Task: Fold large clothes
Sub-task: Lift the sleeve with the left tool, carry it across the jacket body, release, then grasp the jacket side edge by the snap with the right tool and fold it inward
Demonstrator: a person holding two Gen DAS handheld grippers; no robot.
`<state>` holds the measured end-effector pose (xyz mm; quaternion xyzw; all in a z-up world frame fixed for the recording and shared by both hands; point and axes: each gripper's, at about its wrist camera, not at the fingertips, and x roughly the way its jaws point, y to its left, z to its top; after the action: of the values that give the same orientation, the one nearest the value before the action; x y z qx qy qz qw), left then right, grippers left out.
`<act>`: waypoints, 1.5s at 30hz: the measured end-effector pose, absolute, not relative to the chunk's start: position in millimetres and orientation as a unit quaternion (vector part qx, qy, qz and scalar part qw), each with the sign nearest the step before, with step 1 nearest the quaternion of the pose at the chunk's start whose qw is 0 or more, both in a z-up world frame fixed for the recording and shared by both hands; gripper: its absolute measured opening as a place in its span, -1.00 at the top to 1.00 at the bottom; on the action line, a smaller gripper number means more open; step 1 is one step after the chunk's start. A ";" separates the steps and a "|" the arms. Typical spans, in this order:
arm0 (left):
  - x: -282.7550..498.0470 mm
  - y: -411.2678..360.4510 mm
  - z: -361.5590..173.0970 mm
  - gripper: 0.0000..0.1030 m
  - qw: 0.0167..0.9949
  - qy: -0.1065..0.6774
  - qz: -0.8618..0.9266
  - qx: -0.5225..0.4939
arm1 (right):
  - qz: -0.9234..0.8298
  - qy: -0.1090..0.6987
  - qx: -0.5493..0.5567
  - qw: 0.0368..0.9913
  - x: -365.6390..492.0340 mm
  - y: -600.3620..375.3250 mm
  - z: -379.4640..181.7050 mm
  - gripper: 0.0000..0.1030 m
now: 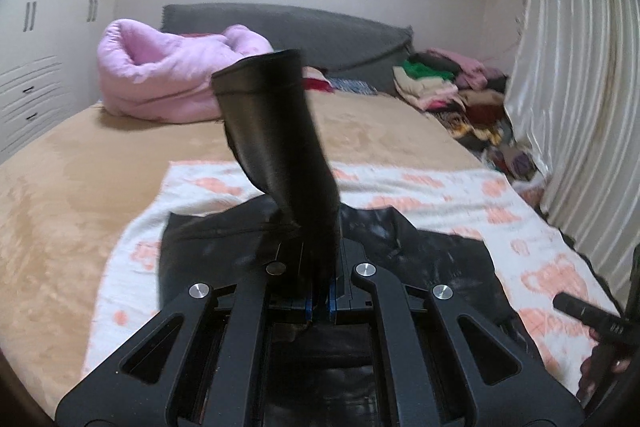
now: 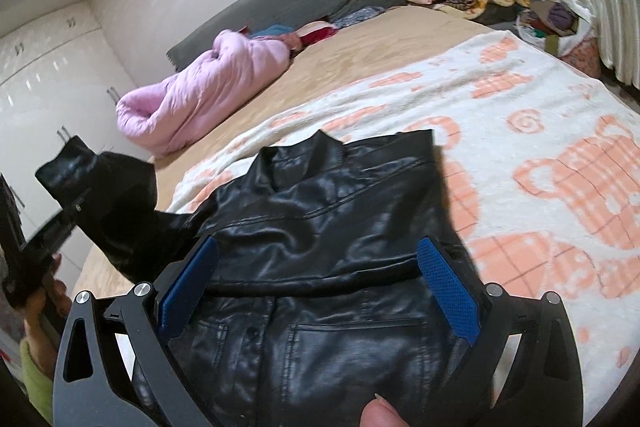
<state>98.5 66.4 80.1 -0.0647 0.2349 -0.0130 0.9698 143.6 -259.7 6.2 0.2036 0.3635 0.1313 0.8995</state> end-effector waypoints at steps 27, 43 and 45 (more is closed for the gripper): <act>103.3 -53.0 -69.3 -0.23 0.898 0.403 -0.106 0.140 | 0.108 0.394 0.236 0.882 153.1 -283.4 -25.0 -0.92; 59.2 51.5 -31.1 -0.82 0.912 0.404 -0.073 0.004 | 0.192 0.487 0.274 0.807 211.9 -194.8 -83.0 -0.92; 57.5 75.2 -22.1 -0.82 0.917 0.395 -0.045 -0.014 | 0.184 0.500 0.261 0.805 219.7 -181.9 -88.4 -0.87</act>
<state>57.5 75.2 -22.1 -0.0144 0.3952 -0.0453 0.9174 219.7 -181.9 -88.4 0.2613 0.5001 0.1838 0.8049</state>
